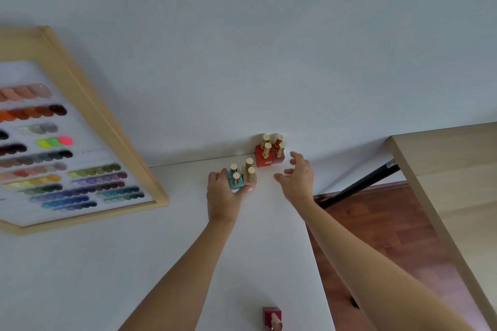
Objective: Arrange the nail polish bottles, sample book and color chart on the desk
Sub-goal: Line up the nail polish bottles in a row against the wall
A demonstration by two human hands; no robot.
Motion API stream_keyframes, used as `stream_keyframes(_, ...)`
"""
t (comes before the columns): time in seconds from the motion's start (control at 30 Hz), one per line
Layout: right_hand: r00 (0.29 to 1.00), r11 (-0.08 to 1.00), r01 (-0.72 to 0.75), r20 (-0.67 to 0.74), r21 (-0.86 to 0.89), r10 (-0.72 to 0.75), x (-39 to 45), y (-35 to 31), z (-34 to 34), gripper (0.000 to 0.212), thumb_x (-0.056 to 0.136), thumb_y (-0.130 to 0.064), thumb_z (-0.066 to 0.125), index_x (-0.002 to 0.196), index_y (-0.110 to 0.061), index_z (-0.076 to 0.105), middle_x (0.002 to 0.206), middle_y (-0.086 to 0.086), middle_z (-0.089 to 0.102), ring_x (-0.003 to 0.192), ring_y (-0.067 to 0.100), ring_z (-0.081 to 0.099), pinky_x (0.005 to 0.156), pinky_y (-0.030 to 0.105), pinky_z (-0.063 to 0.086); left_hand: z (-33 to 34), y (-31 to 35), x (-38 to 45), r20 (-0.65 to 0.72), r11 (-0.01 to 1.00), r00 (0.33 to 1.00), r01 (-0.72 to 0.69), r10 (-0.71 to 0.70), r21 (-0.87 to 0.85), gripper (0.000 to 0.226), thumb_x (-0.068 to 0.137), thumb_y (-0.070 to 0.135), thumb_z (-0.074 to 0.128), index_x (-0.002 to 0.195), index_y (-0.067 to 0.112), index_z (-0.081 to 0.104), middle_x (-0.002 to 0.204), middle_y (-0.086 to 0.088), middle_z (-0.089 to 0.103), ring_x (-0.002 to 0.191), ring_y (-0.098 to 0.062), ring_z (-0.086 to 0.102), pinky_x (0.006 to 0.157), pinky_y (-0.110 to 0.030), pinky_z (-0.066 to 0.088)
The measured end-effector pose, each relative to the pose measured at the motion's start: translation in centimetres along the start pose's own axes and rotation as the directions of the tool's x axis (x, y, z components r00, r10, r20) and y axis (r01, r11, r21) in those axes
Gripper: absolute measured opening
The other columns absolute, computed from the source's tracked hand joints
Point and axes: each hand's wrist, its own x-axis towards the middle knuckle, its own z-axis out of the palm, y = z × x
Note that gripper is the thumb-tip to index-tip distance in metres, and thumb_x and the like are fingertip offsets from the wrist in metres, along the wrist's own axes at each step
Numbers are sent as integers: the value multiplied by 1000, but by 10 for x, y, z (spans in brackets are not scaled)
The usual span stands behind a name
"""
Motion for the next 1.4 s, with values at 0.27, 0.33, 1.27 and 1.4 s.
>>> stream_keyframes(0.27, 995, 996, 79, 61, -38, -76, 14, -2, 9, 64, 73, -14, 77, 130, -15, 46, 112, 3, 56, 89, 13, 58, 84, 31, 51, 11, 7, 16, -45, 999, 998, 32, -34, -30, 43, 68, 29, 83, 102, 11, 64, 97, -5, 54, 82, -12, 49, 71, -24, 45)
stream_keyframes(0.33, 995, 996, 82, 55, -44, -80, 16, -2, 11, 59, 73, -15, 77, 124, -16, 50, 106, 2, 58, 89, 15, 58, 88, 38, 52, 11, 10, 22, -63, 998, 997, 49, -52, -34, 42, 67, 27, 83, 101, 11, 65, 94, -3, 52, 79, -13, 48, 72, -24, 45)
stream_keyframes(1.27, 995, 997, 68, 77, -21, -66, 9, -4, 6, 49, 81, -14, 69, 127, -11, 50, 115, 5, 59, 89, 15, 60, 94, 36, 49, 6, 13, 43, 39, 999, 998, 42, -41, -35, 46, 66, 13, 83, 107, 2, 65, 106, -16, 67, 99, -29, 61, 88, -40, 53)
stream_keyframes(1.4, 995, 997, 51, 92, -60, -45, -22, 5, -15, 59, 85, -17, 67, 136, -18, 39, 130, 4, 46, 93, 9, 56, 80, 24, 44, -7, 9, 9, 106, 998, 993, 52, -55, 32, 61, 78, 19, 75, 130, 5, 48, 124, -16, 53, 114, -27, 54, 99, -33, 44)
